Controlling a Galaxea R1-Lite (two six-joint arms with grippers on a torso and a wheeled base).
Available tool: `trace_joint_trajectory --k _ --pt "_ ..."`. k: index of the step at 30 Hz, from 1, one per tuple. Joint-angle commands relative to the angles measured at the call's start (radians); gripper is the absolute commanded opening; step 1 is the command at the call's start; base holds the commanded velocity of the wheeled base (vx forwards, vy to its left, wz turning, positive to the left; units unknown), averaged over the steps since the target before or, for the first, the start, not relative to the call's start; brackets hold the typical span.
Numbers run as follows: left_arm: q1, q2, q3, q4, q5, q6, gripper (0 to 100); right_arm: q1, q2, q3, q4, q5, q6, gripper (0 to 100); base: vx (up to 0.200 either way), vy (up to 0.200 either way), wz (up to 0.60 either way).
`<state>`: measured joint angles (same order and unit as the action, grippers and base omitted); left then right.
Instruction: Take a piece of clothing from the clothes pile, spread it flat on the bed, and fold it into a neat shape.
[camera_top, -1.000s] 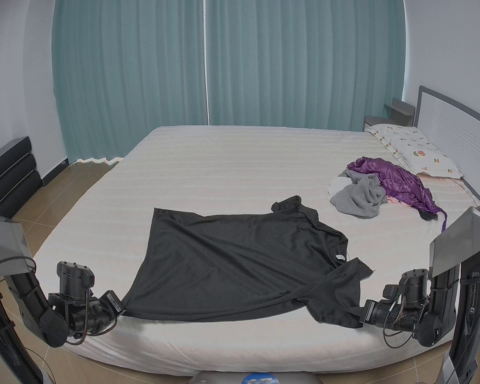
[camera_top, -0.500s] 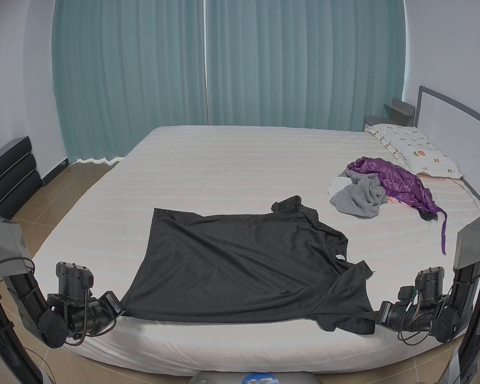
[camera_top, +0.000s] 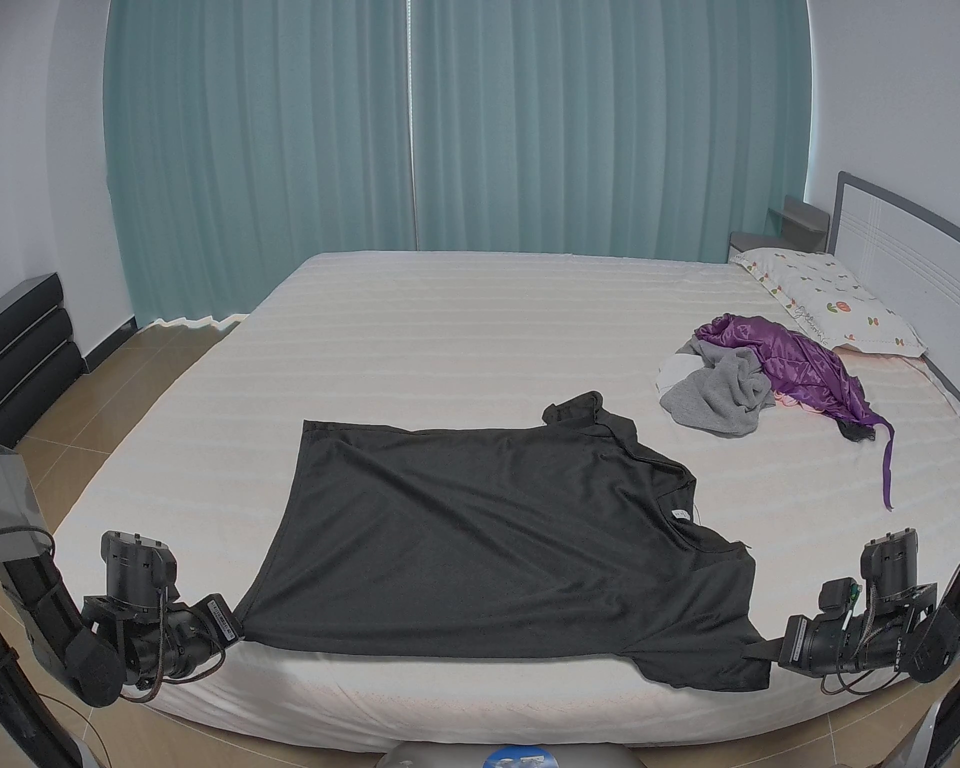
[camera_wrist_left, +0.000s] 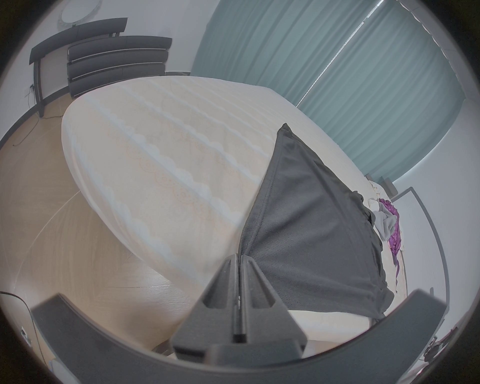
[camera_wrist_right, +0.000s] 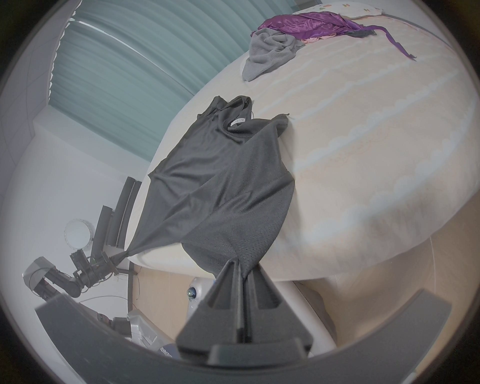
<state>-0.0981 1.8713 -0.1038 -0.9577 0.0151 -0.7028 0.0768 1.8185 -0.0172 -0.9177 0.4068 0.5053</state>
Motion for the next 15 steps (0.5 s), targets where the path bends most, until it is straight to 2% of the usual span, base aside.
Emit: trace_joint_trajectory --k 1,10,11,15 --pt "0.001 -0.018 0.027 0.000 0.000 0.037 0 -0.003 -0.088 0.017 0.057 0.003 -0.039 0 0.000 0.000 0.00" --pt "0.001 -0.017 0.039 0.002 0.002 0.058 0 0.024 -0.122 0.017 0.214 0.001 -0.079 0 0.000 0.000 0.00" --pt "0.001 -0.015 0.039 0.002 0.000 0.058 0 0.024 -0.122 0.017 0.229 0.000 -0.082 100 0.000 0.000 0.00" --pt "0.001 -0.009 0.039 0.002 0.000 0.058 0 0.023 -0.122 0.017 0.267 0.000 -0.106 100 0.000 0.000 0.00"
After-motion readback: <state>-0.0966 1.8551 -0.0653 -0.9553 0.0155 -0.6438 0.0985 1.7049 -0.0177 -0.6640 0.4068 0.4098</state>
